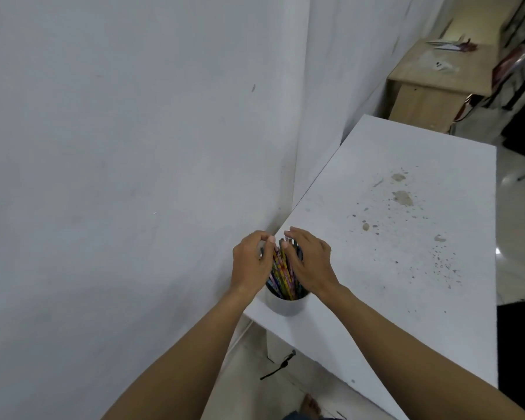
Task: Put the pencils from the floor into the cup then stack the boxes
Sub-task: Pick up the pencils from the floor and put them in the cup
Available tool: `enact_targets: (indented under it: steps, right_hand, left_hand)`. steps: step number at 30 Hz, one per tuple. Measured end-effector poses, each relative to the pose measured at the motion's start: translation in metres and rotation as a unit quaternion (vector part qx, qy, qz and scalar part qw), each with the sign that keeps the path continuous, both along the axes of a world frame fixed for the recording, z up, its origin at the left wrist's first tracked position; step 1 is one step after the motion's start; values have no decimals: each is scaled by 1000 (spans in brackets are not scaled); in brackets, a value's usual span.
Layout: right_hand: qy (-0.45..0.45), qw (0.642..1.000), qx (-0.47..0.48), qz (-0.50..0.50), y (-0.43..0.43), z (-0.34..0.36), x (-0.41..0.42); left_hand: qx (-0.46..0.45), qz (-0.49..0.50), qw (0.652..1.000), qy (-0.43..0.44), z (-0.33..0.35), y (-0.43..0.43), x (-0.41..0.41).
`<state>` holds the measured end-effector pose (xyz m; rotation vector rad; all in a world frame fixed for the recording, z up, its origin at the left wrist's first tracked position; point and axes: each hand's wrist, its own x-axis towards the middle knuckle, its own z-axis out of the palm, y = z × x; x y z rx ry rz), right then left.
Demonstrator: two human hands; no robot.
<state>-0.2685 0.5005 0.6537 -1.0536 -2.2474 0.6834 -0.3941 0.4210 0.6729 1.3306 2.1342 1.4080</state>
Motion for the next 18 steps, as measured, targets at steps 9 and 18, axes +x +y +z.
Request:
enact_targets:
  steps: [9,18]
  right_hand:
    - [34,999,-24,-22,-84,-10,41]
    - [10,995,-77,-70,-172,-24,108]
  left_hand:
    - [19,-76,997,-8,-17,-73,25]
    - [-71,-134,986,-64,-46,-142,78]
